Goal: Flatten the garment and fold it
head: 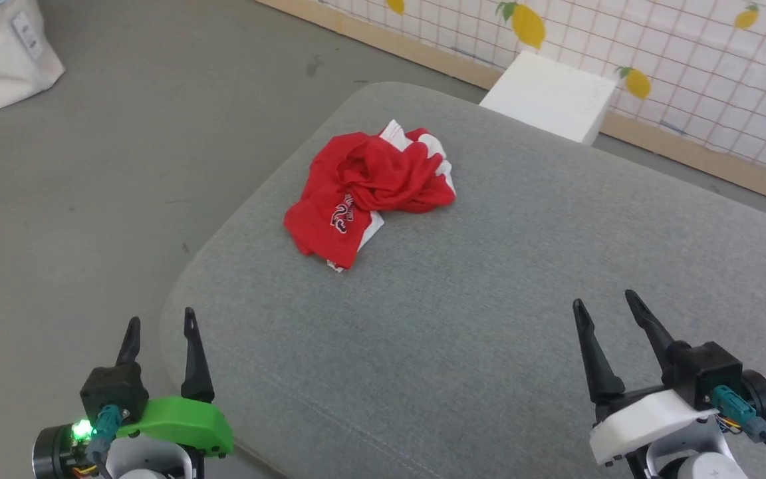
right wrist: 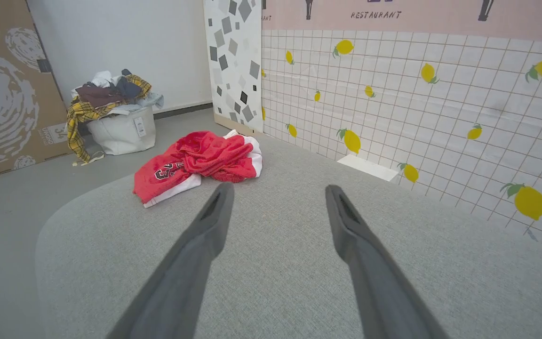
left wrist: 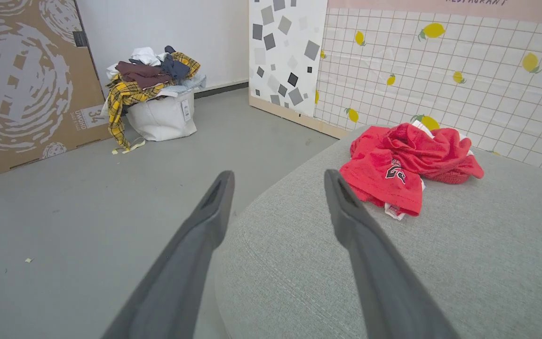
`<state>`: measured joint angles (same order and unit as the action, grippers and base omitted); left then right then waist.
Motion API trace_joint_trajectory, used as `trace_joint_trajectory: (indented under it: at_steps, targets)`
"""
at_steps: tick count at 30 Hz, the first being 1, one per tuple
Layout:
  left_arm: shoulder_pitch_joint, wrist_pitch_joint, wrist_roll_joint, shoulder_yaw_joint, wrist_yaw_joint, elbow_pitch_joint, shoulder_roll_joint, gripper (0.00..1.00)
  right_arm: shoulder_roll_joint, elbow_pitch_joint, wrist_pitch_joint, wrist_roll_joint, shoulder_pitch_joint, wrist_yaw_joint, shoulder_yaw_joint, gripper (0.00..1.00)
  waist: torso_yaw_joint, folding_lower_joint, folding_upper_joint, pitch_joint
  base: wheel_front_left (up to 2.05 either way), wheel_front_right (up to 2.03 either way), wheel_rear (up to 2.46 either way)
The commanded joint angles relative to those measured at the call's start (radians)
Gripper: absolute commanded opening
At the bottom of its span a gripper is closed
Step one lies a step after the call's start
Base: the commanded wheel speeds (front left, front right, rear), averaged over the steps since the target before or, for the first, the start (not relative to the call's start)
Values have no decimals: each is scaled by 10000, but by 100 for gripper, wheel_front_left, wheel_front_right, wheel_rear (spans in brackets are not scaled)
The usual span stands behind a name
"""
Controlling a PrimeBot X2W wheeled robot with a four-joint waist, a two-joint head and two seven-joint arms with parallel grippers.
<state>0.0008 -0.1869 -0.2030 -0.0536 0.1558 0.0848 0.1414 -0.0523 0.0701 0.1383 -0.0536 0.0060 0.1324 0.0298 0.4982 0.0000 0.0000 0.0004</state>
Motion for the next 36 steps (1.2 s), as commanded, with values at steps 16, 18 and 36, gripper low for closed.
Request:
trace_joint_trajectory:
  at_steps: [16, 18, 36]
  targets:
    - [-1697, 362, -927, 58, -473, 419, 1043, 100, 18, -255, -60, 429, -1508, -16, 870, 100, -1806, 0, 0, 2515, 0, 0, 0]
    - [-2337, 641, -1207, 148, -687, 530, 1275, 100, 18, -313, -45, 493, -1784, -16, 962, 100, -2283, 0, 0, 3131, 0, 0, 0]
    - [-6445, 6223, -4493, 1591, -1428, 2221, 3767, 100, 20, 87, 887, -29, -3490, -17, 1261, 100, -5055, 0, 0, 6586, 0, 0, 0]
